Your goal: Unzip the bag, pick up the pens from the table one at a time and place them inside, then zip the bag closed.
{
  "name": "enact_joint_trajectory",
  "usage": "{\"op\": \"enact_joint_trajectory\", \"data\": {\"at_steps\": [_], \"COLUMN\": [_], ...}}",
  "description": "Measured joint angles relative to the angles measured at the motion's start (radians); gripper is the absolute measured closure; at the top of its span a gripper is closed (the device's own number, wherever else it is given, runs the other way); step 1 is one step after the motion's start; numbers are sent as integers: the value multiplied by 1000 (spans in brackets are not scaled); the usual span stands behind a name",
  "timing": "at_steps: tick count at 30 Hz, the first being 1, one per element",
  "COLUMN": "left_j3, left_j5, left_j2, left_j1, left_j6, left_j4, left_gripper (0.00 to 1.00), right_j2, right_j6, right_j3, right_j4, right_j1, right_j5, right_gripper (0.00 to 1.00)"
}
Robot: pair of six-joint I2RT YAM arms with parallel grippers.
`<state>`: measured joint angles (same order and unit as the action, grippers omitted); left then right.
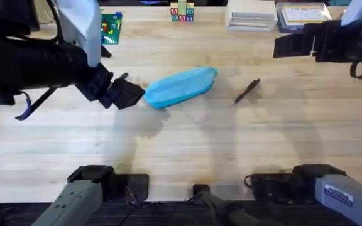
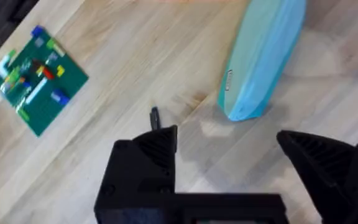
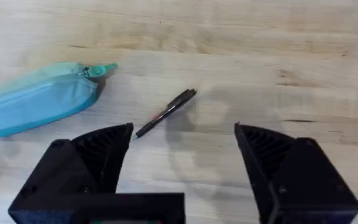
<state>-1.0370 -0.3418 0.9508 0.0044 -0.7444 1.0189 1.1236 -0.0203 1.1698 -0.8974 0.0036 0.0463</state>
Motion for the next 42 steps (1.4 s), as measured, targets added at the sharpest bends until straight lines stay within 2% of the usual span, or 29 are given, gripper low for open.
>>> {"op": "enact_joint_trajectory", "data": {"at_steps": [5, 7, 16, 23, 33, 42], "left_j3": [0, 0, 0, -2, -2, -2], "left_j5": [-72, -104, -325, -456, -541, -557], "left_j2": [0, 0, 12, 126, 306, 455], "left_j1": [3, 19, 163, 225, 271, 281], "left_j6": [-94, -126, -338, -500, -641, -776], "left_j4": [23, 33, 150, 208, 207, 188], "left_gripper": [9, 9, 9, 10, 8, 8], "right_j2": [0, 0, 0, 0, 0, 0], "right_j6": [-1, -1, -2, -2, -2, -2], "right_j3": [0, 0, 0, 0, 0, 0], "right_j4": [0, 0, 0, 0, 0, 0], "right_j1": [0, 0, 0, 0, 0, 0], "right_j5": [0, 0, 0, 0, 0, 0], "right_gripper": [4, 4, 4, 4, 4, 4]}}
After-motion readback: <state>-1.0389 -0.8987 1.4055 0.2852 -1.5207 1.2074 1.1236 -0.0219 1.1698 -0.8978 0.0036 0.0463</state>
